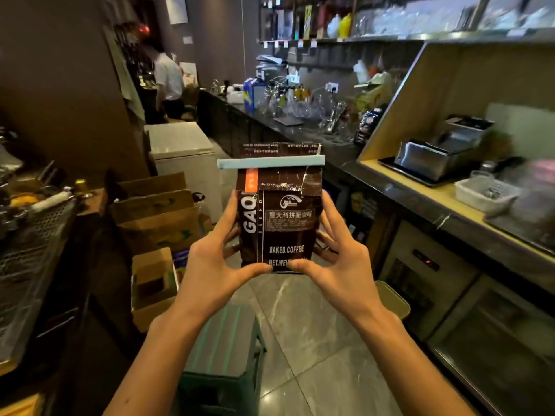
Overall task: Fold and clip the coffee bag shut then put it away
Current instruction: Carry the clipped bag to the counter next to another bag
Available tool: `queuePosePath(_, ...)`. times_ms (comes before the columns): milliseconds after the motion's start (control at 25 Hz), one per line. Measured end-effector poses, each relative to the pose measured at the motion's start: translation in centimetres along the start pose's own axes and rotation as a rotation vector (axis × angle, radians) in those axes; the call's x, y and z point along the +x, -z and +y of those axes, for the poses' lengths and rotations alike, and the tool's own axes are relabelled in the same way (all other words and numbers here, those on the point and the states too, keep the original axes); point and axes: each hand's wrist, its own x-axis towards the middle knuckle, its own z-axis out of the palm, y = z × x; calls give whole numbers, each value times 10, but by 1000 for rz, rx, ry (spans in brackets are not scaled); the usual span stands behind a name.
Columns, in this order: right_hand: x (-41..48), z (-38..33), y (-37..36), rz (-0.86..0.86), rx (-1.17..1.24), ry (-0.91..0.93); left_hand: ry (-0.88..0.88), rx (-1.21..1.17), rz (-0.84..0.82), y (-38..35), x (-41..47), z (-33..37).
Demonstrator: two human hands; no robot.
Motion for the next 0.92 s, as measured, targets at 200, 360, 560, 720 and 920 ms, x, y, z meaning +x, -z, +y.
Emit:
queuePosePath(200, 31, 27, -9, 24, -49, -54, 9, -28, -38, -10, 34, -40)
queuePosePath(360, 73, 75, 5, 50, -60, -75, 35, -35, -55, -44, 88, -75)
queuePosePath(560, 145, 157, 56, 71, -49, -72, 37, -66, -57, -124, 182, -109)
queuePosePath(720, 207, 216, 109, 96, -55, -71, 6, -61, -54, -185, 265, -122)
queuePosePath(920, 275, 286, 139, 122, -39, -94, -6, -64, -68, -235, 350, -155)
